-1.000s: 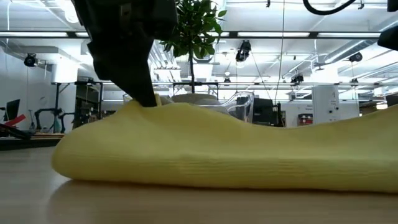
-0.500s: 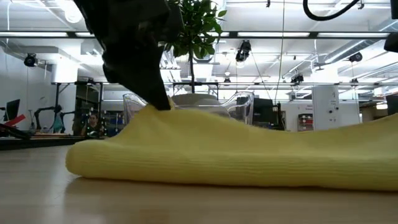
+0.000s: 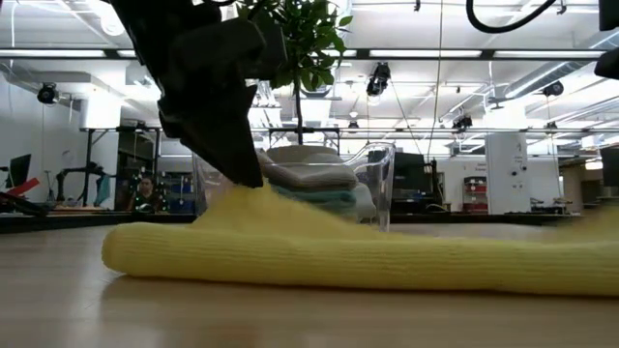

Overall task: Fold microfiber towels
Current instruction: Fold the yellow microfiber cloth

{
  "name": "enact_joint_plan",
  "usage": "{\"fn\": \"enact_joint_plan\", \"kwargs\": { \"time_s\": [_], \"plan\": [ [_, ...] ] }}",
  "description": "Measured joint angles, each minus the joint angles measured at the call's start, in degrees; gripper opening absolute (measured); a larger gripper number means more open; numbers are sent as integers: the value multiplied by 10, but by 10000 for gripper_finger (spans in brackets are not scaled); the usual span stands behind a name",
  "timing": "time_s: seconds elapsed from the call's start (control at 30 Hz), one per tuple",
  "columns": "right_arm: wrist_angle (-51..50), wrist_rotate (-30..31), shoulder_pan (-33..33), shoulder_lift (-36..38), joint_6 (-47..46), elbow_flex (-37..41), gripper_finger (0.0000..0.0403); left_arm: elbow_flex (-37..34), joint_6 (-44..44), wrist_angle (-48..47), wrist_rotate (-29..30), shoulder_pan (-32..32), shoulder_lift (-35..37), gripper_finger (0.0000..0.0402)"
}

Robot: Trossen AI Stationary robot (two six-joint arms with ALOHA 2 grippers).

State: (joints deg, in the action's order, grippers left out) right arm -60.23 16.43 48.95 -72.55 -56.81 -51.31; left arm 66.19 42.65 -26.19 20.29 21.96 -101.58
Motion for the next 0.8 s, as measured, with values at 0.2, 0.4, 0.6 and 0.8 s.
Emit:
{"fn": "enact_joint_plan", "kwargs": {
  "time_s": [0.2,0.4,0.6,0.8],
  "plan": [
    [-48,-1,0,1,-25,-7,93,5,5,-49,0,-7,3,141],
    [-53,3,1,1,-55,-10,115,28,4,-71,-18,-6,14,176],
    [110,37,6,1,-4,6,94,29,-46,32,-60,19,16,177],
    [362,36,7,-2,61,70,43,26,-53,63,-83,59,-9,152]
  ]
}}
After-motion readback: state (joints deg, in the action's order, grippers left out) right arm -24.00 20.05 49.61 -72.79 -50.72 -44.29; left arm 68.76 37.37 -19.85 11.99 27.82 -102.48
